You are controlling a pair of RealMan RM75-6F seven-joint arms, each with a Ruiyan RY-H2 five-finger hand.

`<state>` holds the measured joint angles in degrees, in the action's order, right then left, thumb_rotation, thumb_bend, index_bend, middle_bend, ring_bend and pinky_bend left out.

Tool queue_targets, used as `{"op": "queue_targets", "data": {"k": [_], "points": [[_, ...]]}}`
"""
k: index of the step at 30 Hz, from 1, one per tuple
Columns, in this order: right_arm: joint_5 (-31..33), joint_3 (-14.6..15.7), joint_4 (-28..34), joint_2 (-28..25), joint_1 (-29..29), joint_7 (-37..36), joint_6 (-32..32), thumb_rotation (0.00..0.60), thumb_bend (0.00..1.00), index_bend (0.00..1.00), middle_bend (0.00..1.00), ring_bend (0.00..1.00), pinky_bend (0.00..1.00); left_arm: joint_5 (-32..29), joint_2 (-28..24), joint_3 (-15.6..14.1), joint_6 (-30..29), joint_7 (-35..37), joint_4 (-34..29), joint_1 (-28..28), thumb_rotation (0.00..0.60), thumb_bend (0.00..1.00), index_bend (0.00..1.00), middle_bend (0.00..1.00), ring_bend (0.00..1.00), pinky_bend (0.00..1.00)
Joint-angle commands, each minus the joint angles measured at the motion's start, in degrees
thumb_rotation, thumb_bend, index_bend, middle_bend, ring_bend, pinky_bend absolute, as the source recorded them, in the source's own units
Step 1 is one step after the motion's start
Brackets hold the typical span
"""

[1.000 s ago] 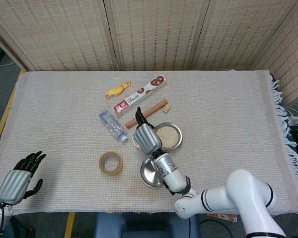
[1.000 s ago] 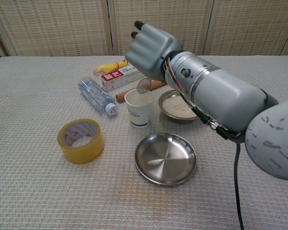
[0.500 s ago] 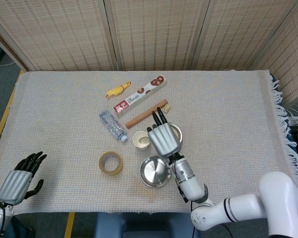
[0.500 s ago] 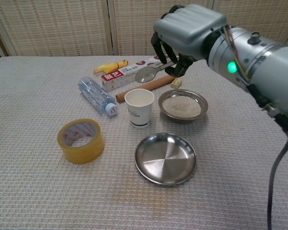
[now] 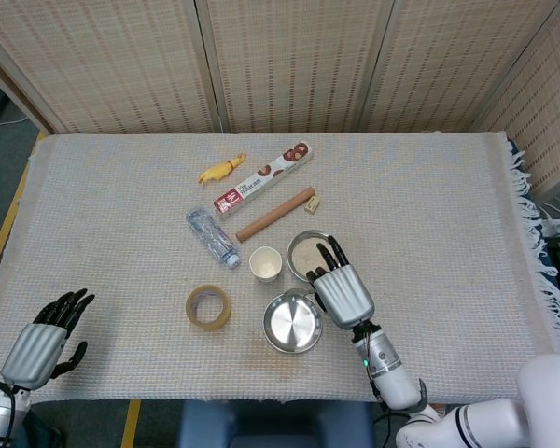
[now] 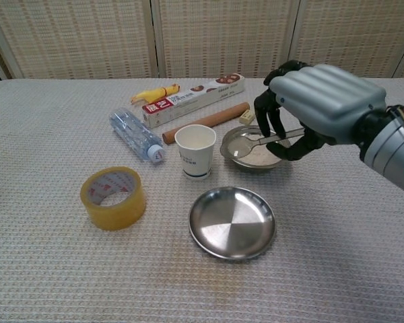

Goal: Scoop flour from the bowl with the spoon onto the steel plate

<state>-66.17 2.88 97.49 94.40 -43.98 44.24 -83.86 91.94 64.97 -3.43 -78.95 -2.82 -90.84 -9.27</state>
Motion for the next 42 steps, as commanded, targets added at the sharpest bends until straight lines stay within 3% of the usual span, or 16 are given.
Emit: {"op": "queue_targets", "data": {"k": [1,10,18,25,32,39,42], "points": [[-6.0,1.1,-9.9,8.2,3.0,-4.7,1.4,0.600,0.40,0.93,0.60,0.09,0.00,0.1,-0.2,0.0,-0.1,0.4,0.0,0.0,0.600,0.45,0.00,0.00,0.04,0.16],[-7.2,0.2,-16.7,14.2,4.4,-4.2,7.3,0.600,0.40,0.92,0.60,0.09,0.00,0.6,-0.8,-0.3,-0.3,2.1,0.4,0.1,0.600,0.45,0.00,0.00,0.04,0.16],[-7.7,-0.6,-17.9,14.8,6.0,-2.8,9.9,0.600,0.40,0.89,0.60,0.09,0.00,0.3,-0.8,-0.3,-0.1,2.3,0.6,0.1,0.600,0.45,0.00,0.00,0.04,0.16],[-7.9,-0.6,-17.8,14.4,7.6,-1.4,12.0,0.600,0.40,0.56,0.51,0.05,0.00,-0.4,-0.7,-0.2,0.3,1.7,0.2,0.2,0.600,0.45,0.00,0.00,0.05,0.17],[-7.4,-1.8,-16.6,13.3,7.2,0.8,15.5,0.600,0.39,0.41,0.45,0.04,0.00,-1.0,-0.9,-0.2,1.1,1.2,-0.3,0.0,0.600,0.45,0.00,0.00,0.05,0.17],[-8.3,-1.3,-13.8,10.9,8.7,2.1,15.1,0.600,0.26,0.22,0.31,0.01,0.00,-0.8,-0.9,0.0,0.4,1.9,0.0,0.2,0.600,0.45,0.00,0.00,0.05,0.17],[-10.3,-0.5,-10.1,7.4,10.2,2.0,12.5,0.600,0.22,0.13,0.24,0.00,0.00,-0.5,-1.0,0.0,0.0,2.3,0.1,0.3,0.600,0.45,0.00,0.00,0.05,0.17]]}}
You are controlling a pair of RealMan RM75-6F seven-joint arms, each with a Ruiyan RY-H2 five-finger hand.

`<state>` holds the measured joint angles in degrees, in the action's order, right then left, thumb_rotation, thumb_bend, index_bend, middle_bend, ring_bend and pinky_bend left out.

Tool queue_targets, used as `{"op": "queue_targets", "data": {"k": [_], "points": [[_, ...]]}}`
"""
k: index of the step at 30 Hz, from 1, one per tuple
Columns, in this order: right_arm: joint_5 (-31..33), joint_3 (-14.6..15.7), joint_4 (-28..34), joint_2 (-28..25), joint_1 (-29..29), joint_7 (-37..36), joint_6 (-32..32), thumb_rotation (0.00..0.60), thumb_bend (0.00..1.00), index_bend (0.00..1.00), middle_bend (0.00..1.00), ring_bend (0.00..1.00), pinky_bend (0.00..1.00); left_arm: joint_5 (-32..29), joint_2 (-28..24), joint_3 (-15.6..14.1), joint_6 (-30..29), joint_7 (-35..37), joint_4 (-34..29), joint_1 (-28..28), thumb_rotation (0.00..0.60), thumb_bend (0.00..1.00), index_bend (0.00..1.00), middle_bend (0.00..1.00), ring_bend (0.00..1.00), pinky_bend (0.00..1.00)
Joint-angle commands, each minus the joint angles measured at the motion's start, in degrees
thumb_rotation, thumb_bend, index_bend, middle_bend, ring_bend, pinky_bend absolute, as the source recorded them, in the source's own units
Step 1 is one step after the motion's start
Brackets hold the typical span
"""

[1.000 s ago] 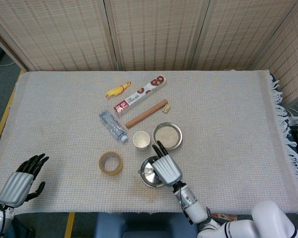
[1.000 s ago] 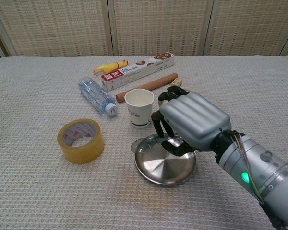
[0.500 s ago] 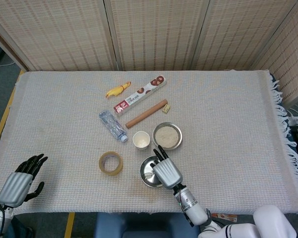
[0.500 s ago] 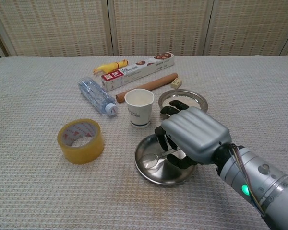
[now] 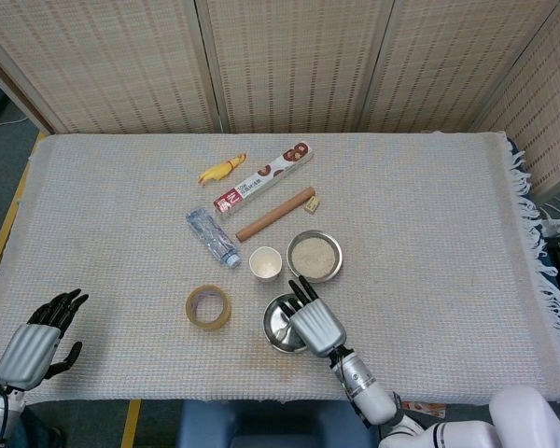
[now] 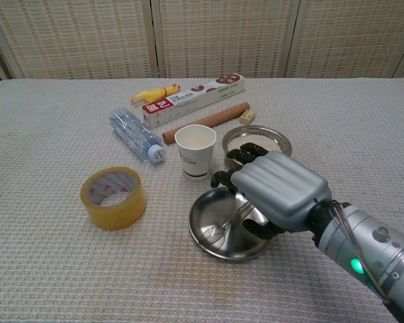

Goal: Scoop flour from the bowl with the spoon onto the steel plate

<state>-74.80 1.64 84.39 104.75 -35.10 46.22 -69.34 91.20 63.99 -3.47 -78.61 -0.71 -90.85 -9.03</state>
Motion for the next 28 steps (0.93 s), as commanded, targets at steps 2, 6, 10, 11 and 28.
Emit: {"op": "queue_targets", "data": {"k": [2,6,10,11,28], "points": [[0.0,1.5,9.0,-9.0,2.7,-0.1,-2.0,0.600,0.16,0.03,0.10,0.00,0.00,1.5,0.2,0.2,-1.8,1.4,0.9,0.1,0.600,0.45,0.00,0.00,0.05,0.16],[-0.4,1.9,17.9,-20.9,7.8,-7.5,-8.5,0.596,0.12,0.00,0.00,0.00,0.00,3.7,1.1,0.9,-5.9,4.5,3.5,0.8,0.600,0.44,0.00,0.00,0.03,0.15],[-7.5,4.0,15.7,-27.6,17.7,-19.1,-24.2,0.567,0.12,0.00,0.00,0.00,0.00,5.8,2.3,1.6,-10.2,6.6,6.6,1.5,0.600,0.43,0.00,0.00,0.01,0.11],[-8.2,4.1,14.4,-27.9,19.9,-21.4,-27.4,0.567,0.12,0.00,0.00,0.00,0.00,5.8,2.5,1.8,-10.6,6.7,7.0,1.6,0.600,0.43,0.00,0.00,0.01,0.10],[-13.1,4.5,13.4,-38.5,28.6,-31.9,-30.7,0.573,0.12,0.00,0.00,0.00,0.00,3.2,4.3,3.3,-9.9,-1.3,5.4,1.7,0.600,0.42,0.00,0.00,0.04,0.11]]}}
